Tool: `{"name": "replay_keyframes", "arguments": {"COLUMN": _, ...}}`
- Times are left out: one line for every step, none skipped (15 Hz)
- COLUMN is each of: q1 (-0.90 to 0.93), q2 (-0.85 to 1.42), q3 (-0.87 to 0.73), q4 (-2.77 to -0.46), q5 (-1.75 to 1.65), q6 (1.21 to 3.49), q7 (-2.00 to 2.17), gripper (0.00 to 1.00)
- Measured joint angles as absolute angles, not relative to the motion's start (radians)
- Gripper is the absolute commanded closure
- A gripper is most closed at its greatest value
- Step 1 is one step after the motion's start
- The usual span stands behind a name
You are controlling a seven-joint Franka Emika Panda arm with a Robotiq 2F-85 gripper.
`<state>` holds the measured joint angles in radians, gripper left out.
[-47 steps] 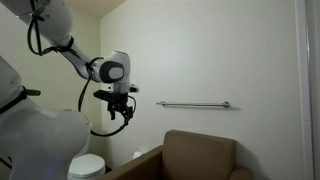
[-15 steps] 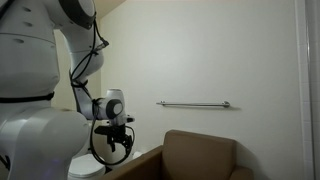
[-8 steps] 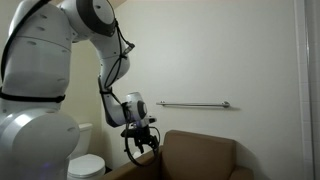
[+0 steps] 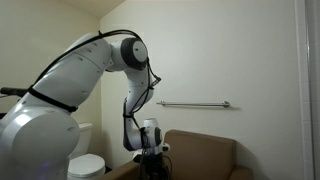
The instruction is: Use the towel to wipe the seat of the sofa.
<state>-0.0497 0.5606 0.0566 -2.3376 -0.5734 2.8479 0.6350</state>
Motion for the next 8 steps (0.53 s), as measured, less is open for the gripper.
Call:
{"name": "replay_keyframes", "arguments": {"q1": -0.050, "q2": 0.582, "q3": 0.055, "q4": -2.322, "q5": -0.573, "q6": 2.849, "q7": 0.635, "gripper": 0.00}}
{"name": "replay_keyframes", "arguments": {"q1": -0.049, "q2": 0.589, "q3": 0.055, "q4": -2.314, "q5": -0.573, "q6": 2.849, "q7": 0.635, "gripper": 0.00}}
{"name": "replay_keyframes", "arguments": {"q1": -0.049, "q2": 0.588, "q3": 0.056, "q4": -2.311, "q5": -0.573, "q6": 2.850, "q7": 0.635, "gripper": 0.00}}
{"name": "replay_keyframes", "arguments": {"q1": -0.049, "q2": 0.586, "q3": 0.056, "q4": -2.309, "q5": -0.573, "q6": 2.850, "q7": 0.635, "gripper": 0.00}}
{"name": "replay_keyframes", "arguments": {"q1": -0.033, "q2": 0.586, "q3": 0.041, "q4": -2.309, "q5": -0.539, "q6": 2.850, "q7": 0.619, "gripper": 0.00}}
{"name": "replay_keyframes", "arguments": {"q1": -0.004, "q2": 0.590, "q3": 0.018, "q4": -2.307, "q5": -0.486, "q6": 2.850, "q7": 0.582, "gripper": 0.00}}
{"name": "replay_keyframes", "arguments": {"q1": 0.022, "q2": 0.605, "q3": 0.005, "q4": -2.295, "q5": -0.428, "q6": 2.849, "q7": 0.542, "gripper": 0.00}}
{"name": "replay_keyframes", "arguments": {"q1": 0.045, "q2": 0.635, "q3": 0.000, "q4": -2.270, "q5": -0.372, "q6": 2.844, "q7": 0.502, "gripper": 0.00}}
